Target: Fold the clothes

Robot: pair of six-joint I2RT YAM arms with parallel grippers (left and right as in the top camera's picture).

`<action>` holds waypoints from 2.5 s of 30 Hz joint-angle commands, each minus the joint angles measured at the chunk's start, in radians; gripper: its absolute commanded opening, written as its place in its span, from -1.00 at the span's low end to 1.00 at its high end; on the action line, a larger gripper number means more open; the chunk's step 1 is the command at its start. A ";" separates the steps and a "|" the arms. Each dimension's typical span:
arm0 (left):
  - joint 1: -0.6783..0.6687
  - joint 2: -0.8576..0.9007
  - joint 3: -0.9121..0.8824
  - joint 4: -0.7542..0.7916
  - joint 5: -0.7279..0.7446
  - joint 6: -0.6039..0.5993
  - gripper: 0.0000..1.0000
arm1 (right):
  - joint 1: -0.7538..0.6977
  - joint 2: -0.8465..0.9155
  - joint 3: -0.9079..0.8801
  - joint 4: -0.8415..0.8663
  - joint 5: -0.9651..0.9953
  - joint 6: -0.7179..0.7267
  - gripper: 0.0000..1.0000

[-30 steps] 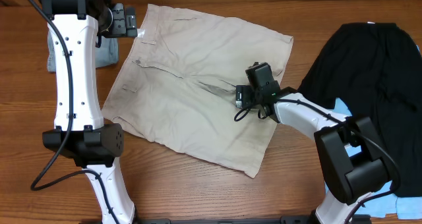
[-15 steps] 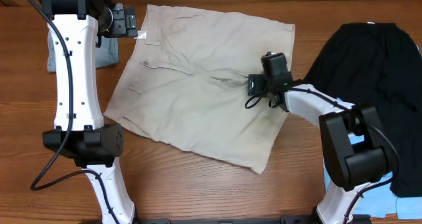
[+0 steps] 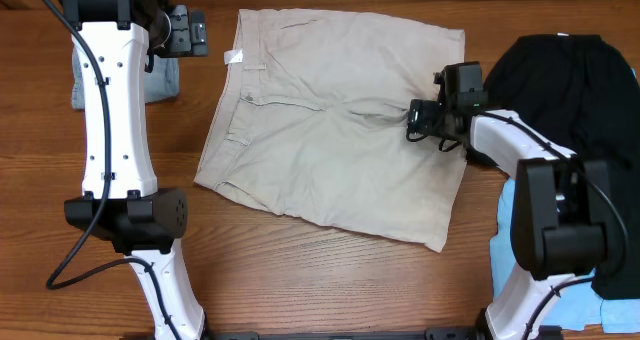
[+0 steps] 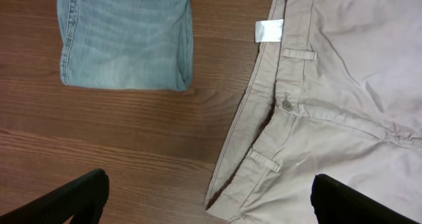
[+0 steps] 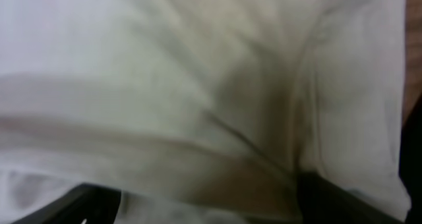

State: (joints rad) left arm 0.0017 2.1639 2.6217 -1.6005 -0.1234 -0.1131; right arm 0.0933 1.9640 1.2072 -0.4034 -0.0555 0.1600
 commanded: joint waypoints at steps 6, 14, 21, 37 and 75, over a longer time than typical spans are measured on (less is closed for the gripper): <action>0.005 -0.208 0.053 -0.040 -0.002 -0.061 1.00 | 0.001 -0.380 0.216 -0.314 -0.154 0.196 0.86; 0.005 -0.361 -0.019 -0.089 -0.030 -0.136 1.00 | 0.066 -0.642 0.217 -0.573 -0.047 0.397 0.75; 0.005 -0.541 -0.279 -0.089 -0.044 -0.209 1.00 | 0.200 -0.739 0.208 -0.807 0.121 0.554 0.76; 0.005 -0.575 -1.037 0.239 -0.040 -0.560 1.00 | 0.377 -0.756 0.058 -0.887 0.131 0.659 1.00; 0.003 -0.125 -1.312 0.668 0.084 -0.767 -0.24 | 0.377 -0.662 -0.276 -0.748 0.143 0.875 0.54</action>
State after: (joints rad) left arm 0.0017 2.0022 1.3373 -0.9508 -0.0109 -0.8646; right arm 0.4656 1.2972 0.9863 -1.1664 0.0788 0.9691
